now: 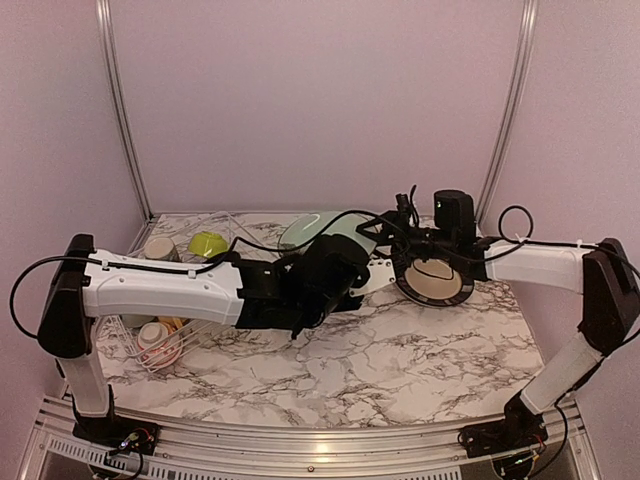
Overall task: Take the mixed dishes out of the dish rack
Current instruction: Pass from the left arm to the right
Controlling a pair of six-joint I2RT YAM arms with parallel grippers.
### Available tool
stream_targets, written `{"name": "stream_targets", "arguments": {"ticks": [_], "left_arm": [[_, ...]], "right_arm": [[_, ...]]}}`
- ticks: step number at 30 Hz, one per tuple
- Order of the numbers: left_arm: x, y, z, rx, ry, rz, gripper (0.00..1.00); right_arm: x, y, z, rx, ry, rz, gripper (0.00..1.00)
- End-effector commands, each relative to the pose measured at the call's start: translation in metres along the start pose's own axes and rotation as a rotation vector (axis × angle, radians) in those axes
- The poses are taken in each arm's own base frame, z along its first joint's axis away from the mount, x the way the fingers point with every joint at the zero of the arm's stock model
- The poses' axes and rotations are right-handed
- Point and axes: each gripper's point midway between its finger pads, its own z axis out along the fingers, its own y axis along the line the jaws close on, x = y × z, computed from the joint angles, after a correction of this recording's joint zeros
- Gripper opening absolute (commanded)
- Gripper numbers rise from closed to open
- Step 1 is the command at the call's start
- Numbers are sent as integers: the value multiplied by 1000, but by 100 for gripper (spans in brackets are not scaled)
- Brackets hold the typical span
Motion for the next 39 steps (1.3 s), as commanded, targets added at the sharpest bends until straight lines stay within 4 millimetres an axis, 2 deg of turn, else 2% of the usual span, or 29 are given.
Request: {"name": "stream_targets", "arguments": {"ticks": [1, 4, 6, 18, 24, 27, 29, 34, 36, 39], "left_arm": [[-13, 26, -3, -130, -1, 0, 0], [-10, 20, 0, -136, 18, 29, 0], [-8, 17, 0, -138, 26, 42, 0], [-1, 1, 10, -156, 76, 103, 0], [0, -1, 9, -149, 86, 88, 2], [3, -6, 7, -110, 92, 80, 21], [5, -11, 5, -70, 89, 68, 36], [6, -12, -10, 13, 46, -4, 64], [4, -11, -19, 57, 19, -40, 71], [0, -6, -37, 137, -40, -122, 74]], "right_arm": [[3, 13, 11, -41, 9, 21, 62], [7, 11, 13, -50, 26, 46, 53], [8, 11, 13, -60, 29, 61, 51], [20, 12, 20, -158, 67, 150, 24], [19, 13, 19, -175, 54, 149, 6], [16, 14, 18, -183, 37, 146, 0], [14, 16, 17, -196, 24, 144, 0], [6, 16, 11, -218, -8, 152, 0], [2, 10, 6, -207, -26, 152, 0], [-9, -5, -5, -172, -61, 153, 0]]}}
